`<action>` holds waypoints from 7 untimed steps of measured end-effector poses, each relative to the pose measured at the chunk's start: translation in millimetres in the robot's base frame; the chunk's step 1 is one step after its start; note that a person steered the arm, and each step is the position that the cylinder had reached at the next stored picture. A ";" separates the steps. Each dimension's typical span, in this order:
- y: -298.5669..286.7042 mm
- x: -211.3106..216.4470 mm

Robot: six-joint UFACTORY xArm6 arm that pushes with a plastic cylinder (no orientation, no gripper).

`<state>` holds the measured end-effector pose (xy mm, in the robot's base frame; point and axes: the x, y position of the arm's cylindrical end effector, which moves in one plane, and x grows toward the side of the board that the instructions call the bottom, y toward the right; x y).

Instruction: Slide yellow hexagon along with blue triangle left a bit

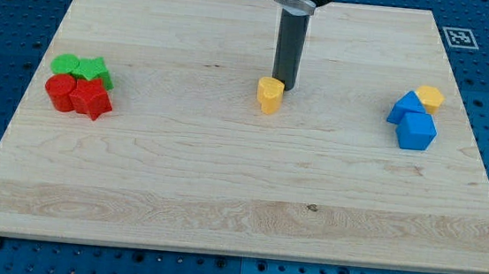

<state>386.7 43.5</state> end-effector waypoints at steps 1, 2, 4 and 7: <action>28.9 -25.0; 71.1 -39.9; 134.7 -55.0; 211.3 -35.4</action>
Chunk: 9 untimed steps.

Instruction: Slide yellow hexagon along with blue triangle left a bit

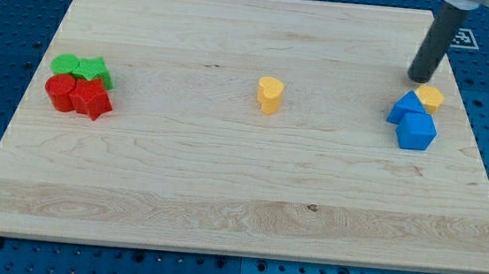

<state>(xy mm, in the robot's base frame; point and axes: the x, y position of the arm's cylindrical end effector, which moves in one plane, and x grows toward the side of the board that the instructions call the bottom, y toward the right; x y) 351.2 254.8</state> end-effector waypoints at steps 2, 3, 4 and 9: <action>41.8 19.2; 41.8 44.1; 33.4 57.9; -15.7 17.8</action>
